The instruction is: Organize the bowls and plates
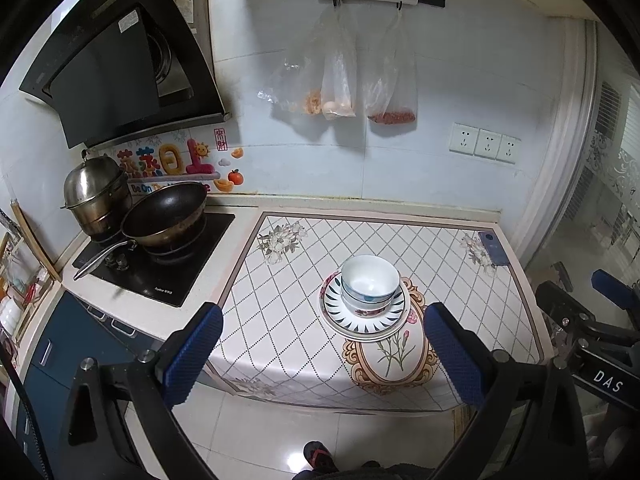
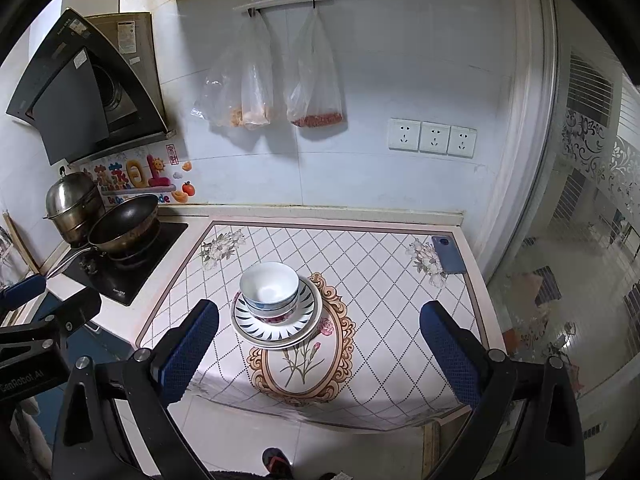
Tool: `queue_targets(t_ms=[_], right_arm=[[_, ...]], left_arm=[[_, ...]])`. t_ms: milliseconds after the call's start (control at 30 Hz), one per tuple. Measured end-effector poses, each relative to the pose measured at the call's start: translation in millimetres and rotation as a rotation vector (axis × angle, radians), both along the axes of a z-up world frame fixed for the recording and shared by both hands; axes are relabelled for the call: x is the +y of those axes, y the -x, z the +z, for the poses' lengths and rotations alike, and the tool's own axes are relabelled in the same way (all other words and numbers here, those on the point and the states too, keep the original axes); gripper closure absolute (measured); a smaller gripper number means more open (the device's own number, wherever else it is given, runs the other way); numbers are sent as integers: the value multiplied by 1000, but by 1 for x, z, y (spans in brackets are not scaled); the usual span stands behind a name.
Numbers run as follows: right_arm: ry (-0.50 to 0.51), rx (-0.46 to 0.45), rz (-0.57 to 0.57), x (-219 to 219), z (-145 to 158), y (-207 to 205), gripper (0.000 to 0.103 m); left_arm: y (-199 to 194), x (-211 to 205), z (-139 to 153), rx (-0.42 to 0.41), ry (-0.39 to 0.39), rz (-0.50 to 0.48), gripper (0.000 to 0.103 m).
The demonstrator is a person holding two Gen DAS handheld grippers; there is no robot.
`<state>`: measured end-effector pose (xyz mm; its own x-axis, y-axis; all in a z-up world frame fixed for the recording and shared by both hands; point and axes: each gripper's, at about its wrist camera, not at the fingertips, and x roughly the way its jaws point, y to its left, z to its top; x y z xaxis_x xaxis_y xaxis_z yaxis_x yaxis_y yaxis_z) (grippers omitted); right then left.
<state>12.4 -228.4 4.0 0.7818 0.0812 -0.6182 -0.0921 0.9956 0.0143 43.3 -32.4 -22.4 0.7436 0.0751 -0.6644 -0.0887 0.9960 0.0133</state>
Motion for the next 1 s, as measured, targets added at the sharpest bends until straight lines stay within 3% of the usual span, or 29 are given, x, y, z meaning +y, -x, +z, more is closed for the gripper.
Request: queue_targets(t_ms=[1000], right_arm=[[-4, 7, -1, -16, -3, -3, 0]], left_arm=[[1, 2, -2, 5, 6, -4, 0]])
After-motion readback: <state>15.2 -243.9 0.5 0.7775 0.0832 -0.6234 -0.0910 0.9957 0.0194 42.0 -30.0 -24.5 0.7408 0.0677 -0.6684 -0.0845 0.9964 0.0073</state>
